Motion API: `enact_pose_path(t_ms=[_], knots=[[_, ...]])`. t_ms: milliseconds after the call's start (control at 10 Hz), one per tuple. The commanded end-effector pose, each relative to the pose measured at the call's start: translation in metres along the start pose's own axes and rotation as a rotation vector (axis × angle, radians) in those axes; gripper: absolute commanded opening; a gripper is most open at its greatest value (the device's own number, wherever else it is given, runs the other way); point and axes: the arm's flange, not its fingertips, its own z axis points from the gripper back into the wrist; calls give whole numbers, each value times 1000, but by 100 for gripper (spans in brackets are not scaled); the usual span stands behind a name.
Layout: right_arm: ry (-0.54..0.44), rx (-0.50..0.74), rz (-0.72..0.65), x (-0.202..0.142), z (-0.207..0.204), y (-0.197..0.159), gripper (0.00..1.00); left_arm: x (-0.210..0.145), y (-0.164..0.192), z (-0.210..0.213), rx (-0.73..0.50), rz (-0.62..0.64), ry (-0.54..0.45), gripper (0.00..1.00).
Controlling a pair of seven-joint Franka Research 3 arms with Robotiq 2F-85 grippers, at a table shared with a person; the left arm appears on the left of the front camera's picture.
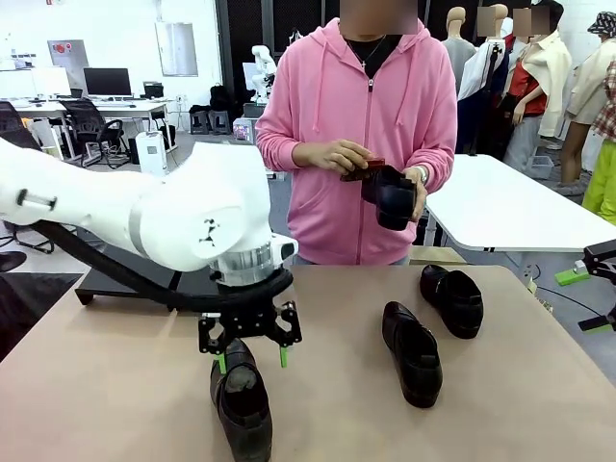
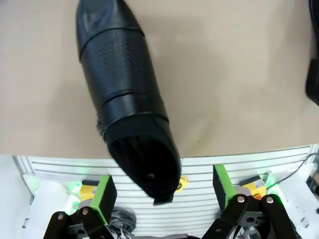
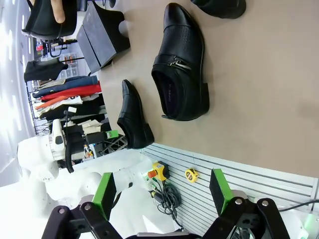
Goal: Organize the shoes by placing them on the stand.
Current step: Place the Shoe from the middle of the table onto the Shoes Stand.
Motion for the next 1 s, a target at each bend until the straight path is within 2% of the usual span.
enact_pose_path(t_ms=[0,300,400,600,700,800,900], knots=[[-9,26,-17,1,2,6,100,13,-13,-18,13,17,-22,100],[-9,26,-17,1,2,6,100,15,-32,-61,58,-1,96,100],[-9,26,-17,1,2,6,100,18,-36,-75,59,-11,109,100],[-9,26,-17,1,2,6,100,24,-36,-82,17,10,65,100],[-9,26,-17,1,2,6,100,26,-36,-81,40,-3,54,67],[-9,26,-17,1,2,6,100,26,-36,-79,31,10,56,8],[-9,26,-17,1,2,6,100,28,-35,-77,35,17,61,0]])
